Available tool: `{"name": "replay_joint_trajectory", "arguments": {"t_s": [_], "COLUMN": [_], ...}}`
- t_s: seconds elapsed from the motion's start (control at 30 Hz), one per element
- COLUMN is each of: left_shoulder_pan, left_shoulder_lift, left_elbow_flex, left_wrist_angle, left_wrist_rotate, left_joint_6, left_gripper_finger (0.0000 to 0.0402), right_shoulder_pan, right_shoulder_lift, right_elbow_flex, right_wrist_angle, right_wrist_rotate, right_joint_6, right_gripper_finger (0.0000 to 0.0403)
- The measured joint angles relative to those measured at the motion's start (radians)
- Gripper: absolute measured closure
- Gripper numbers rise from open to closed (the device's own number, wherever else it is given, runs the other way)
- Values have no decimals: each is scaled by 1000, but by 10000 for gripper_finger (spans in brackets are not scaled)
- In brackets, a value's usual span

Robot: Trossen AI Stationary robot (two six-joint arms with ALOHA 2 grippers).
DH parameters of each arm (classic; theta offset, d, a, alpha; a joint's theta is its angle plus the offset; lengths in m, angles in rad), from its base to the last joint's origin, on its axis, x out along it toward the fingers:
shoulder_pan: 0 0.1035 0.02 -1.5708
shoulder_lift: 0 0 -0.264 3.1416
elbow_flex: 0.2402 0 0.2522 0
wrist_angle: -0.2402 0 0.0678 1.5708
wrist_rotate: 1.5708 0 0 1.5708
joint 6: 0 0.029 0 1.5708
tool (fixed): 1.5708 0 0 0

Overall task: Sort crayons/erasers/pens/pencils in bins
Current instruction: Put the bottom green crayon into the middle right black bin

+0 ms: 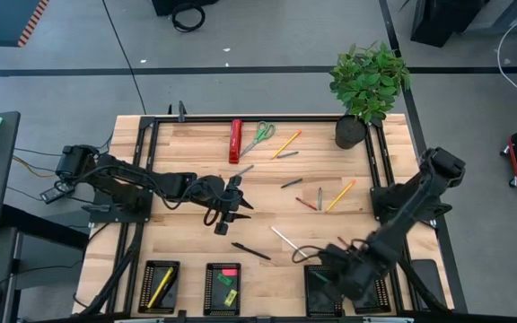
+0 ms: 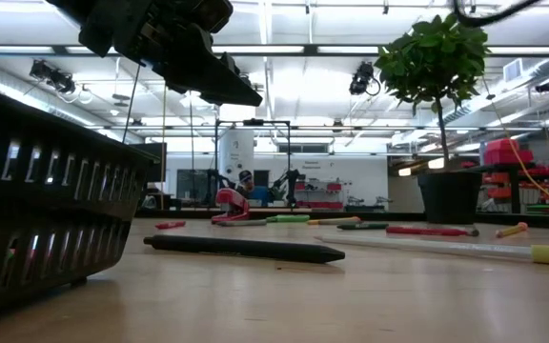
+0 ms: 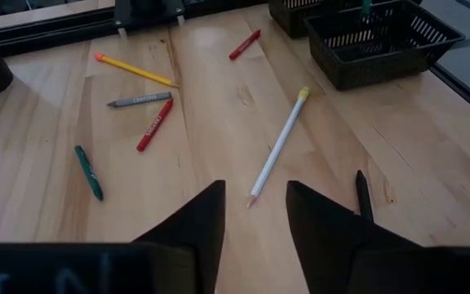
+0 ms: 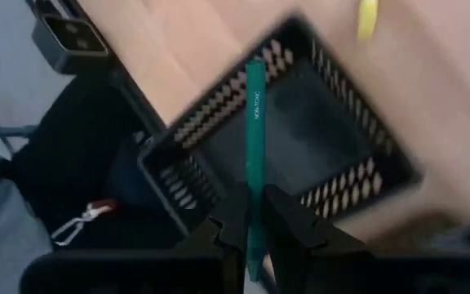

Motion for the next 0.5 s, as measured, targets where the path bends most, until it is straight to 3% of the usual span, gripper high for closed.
{"name": "replay_joint_trajectory", "arguments": {"t_s": [0.2, 0.5], "left_shoulder_pan": [0, 0], "left_shoulder_lift": [0, 0], "left_elbow_flex": [0, 1], "left_wrist_angle": [4, 6], "left_wrist_rotate": [0, -4], "left_joint_6": [2, 2], "left_gripper_finger": [266, 258], "right_shoulder_pan": [69, 59], "right_shoulder_lift": [16, 102], "right_elbow_flex": [0, 0], "right_wrist_angle": [6, 52], "right_wrist_rotate": [95, 80], "right_joint_6": [190, 258], "right_gripper_finger": [361, 361]}}
